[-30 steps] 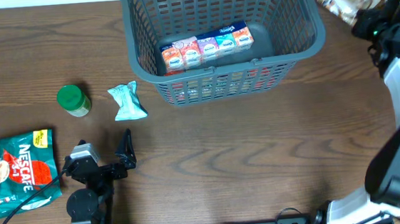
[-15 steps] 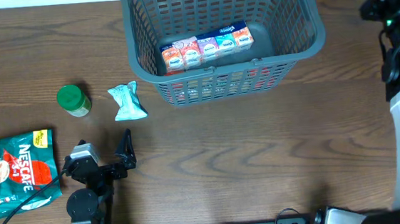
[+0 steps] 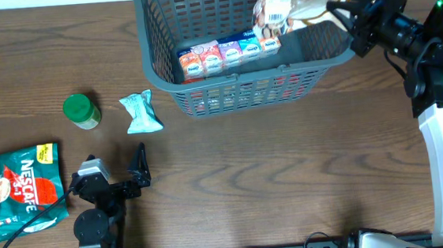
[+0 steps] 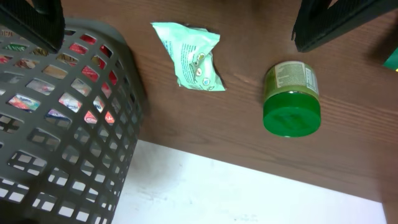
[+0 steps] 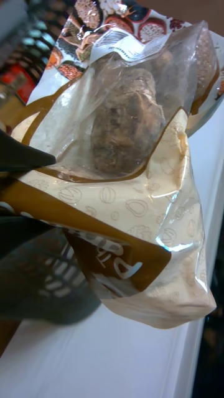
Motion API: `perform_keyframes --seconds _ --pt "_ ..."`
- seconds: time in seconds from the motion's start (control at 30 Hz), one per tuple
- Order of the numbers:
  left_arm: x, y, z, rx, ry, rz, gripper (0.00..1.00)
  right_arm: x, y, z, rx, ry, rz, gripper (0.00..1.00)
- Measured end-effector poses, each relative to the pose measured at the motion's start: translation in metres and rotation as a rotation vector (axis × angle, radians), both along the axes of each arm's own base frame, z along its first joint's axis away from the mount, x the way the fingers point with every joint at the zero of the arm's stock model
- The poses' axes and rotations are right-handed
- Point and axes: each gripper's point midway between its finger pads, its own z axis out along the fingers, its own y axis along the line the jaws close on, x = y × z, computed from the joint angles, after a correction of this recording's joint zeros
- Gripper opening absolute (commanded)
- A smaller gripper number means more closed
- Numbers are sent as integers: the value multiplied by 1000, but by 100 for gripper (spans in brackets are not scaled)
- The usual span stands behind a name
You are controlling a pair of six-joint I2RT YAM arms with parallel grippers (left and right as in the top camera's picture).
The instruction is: Pack container
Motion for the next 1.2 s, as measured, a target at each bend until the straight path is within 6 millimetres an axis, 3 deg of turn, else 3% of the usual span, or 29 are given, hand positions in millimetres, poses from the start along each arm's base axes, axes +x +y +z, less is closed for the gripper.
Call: perform_keyframes --seconds 0.03,0.07,0.1,0.13,0.47,0.63,0.73,0.87,1.03,1.2 --pt "0 0 0 0 0 0 99 -2 3 -1 -4 0 16 43" --pt "0 0 0 0 0 0 99 -3 4 -1 -5 -1 26 75" --pt "0 0 0 0 0 0 99 -4 5 -1 -9 -6 34 89" --pt "0 0 0 0 0 0 99 -4 6 -1 -12 -11 40 97" --pt "0 0 0 0 0 0 98 -8 3 22 11 -62 5 99" --pt "0 0 0 0 0 0 99 -24 -26 44 43 -62 -154 99" --pt "0 0 0 0 0 0 99 -40 -48 47 56 -24 -251 99" --pt "0 0 0 0 0 0 99 -58 -79 33 68 72 -367 99" --pt "0 0 0 0 0 0 99 -71 -117 -9 89 264 -520 99" --pt "0 0 0 0 0 0 99 -92 -128 -49 28 435 -598 99"
